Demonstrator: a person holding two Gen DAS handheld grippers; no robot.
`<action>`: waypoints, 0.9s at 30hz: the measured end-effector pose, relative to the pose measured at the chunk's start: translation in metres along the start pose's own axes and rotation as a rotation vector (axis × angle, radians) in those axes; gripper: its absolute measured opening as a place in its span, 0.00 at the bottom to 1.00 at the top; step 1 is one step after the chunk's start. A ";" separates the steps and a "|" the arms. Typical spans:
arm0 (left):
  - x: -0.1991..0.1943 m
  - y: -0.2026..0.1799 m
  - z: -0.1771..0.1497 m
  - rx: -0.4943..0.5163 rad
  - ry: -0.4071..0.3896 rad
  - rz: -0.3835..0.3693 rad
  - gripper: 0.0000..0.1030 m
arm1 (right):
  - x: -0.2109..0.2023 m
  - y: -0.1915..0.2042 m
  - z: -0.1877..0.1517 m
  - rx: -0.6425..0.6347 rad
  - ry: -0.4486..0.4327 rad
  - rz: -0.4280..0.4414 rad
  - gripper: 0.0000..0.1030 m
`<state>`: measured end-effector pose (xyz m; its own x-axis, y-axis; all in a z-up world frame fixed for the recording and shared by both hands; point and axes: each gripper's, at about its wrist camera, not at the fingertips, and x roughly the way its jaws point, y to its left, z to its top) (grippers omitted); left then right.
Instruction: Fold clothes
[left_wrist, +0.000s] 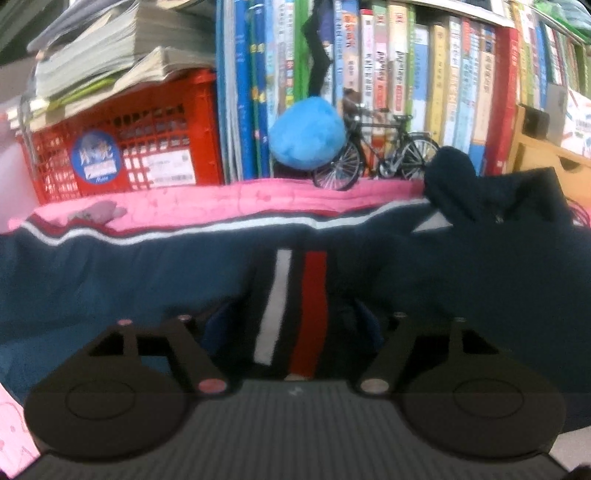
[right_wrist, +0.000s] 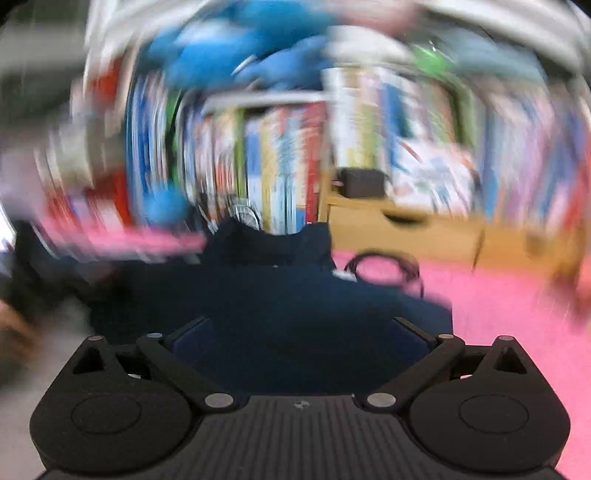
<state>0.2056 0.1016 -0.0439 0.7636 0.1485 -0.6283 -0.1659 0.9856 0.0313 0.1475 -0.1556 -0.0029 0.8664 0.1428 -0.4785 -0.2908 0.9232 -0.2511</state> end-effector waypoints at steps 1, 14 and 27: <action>0.000 0.001 0.000 -0.006 0.002 -0.002 0.74 | 0.009 0.022 -0.005 -0.146 -0.017 -0.064 0.96; 0.004 -0.003 0.001 0.020 0.024 -0.063 0.91 | 0.025 -0.034 -0.033 -0.395 0.149 -0.351 0.97; 0.004 -0.001 0.002 0.024 0.028 -0.063 0.92 | 0.060 -0.042 0.030 0.221 0.120 0.011 0.98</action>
<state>0.2101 0.1013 -0.0454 0.7543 0.0844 -0.6511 -0.1030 0.9946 0.0096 0.2242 -0.1751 0.0040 0.8054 0.1216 -0.5802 -0.1921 0.9795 -0.0613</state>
